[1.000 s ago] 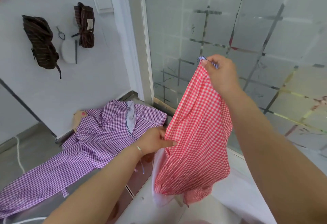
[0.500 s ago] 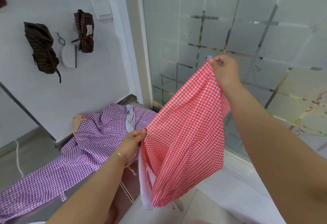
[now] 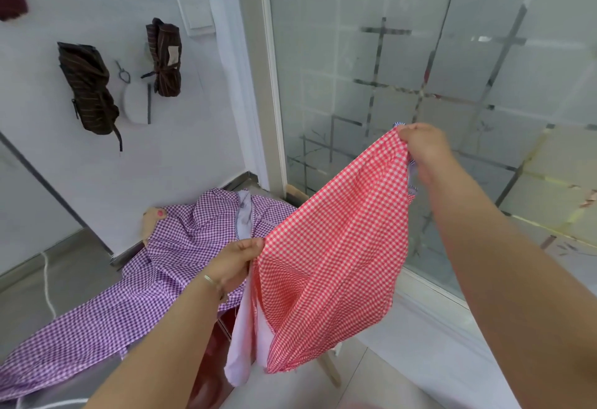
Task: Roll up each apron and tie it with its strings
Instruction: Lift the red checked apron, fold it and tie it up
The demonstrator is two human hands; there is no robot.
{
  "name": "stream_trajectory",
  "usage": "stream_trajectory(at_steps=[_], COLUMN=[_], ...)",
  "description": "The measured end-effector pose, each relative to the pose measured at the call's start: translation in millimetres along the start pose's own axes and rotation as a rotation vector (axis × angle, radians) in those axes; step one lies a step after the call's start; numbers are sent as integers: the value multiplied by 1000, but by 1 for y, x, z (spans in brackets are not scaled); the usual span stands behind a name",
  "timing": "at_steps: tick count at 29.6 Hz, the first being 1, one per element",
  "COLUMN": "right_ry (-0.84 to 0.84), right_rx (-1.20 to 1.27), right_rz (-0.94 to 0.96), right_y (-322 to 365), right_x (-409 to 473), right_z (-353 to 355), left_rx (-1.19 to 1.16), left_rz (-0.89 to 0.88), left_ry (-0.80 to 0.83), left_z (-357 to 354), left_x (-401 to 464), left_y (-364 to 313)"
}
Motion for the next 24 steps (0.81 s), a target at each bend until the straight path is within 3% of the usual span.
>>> stream_trajectory(at_steps=[3, 6, 8, 11, 14, 20, 24], right_ry=[30, -147, -177, 137, 411, 506, 468], right_rx=[-306, -604, -662, -602, -543, -640, -729], right_rz=[-66, 61, 227, 402, 392, 427, 484], right_y=[-18, -28, -29, -43, -62, -56, -41], right_x=[4, -10, -40, -91, -119, -123, -120], right_z=[2, 7, -17, -86, -123, -119, -116], left_rx=[70, 339, 384, 514, 567, 329, 428], left_rz=[10, -21, -90, -253, -373, -292, -472], left_ry=[-128, -323, -334, -286, -238, -140, -158], left_z=[5, -2, -29, -78, -100, -102, -99], left_x=[-4, -9, -10, -14, -14, -22, -31], left_y=[-1, -17, -30, -58, -78, -74, -88])
Point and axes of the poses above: each hand's wrist, its own x-axis towards the middle knuckle, its own z-axis out of the back of the hand, y = z × x, the point moved 8 cm from there along x, towards the middle knuckle, and after that the axes turned 3 degrees about -y, right-handed, at the moved point
